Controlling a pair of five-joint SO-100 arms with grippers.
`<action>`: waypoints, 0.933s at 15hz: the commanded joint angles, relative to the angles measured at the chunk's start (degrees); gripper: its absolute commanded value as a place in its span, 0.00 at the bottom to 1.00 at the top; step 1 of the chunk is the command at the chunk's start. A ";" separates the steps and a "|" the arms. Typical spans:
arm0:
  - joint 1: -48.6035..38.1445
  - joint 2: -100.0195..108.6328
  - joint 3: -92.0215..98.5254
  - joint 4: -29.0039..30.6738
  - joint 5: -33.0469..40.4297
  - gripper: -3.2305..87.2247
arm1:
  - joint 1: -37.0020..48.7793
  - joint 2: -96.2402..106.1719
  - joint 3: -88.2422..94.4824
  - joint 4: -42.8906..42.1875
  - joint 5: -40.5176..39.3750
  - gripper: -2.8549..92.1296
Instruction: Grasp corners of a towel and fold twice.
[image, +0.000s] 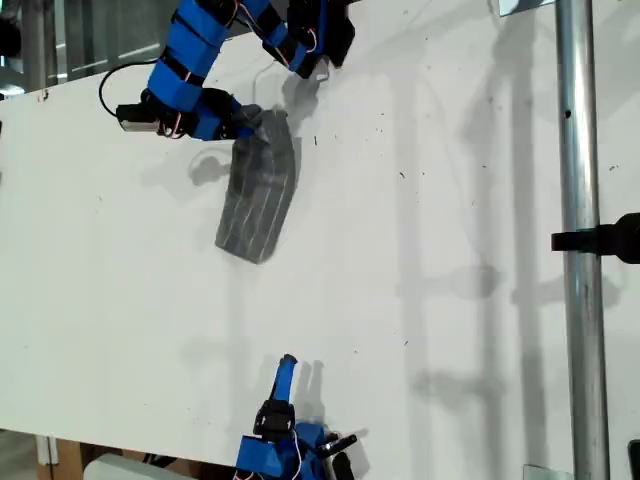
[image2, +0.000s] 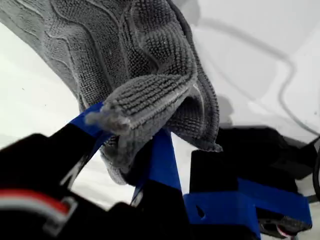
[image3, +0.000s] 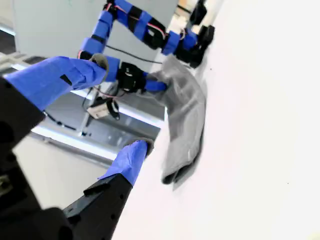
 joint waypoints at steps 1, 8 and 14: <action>1.14 0.35 -0.26 -1.41 -1.05 0.32 | -5.19 7.29 -1.85 -4.04 0.97 0.03; 2.20 0.35 0.53 -1.32 -2.11 0.31 | -6.77 -17.49 -19.51 -31.82 0.97 0.03; 2.55 0.35 1.14 -1.23 -2.72 0.31 | -10.55 -9.84 -15.56 -55.63 -2.20 0.23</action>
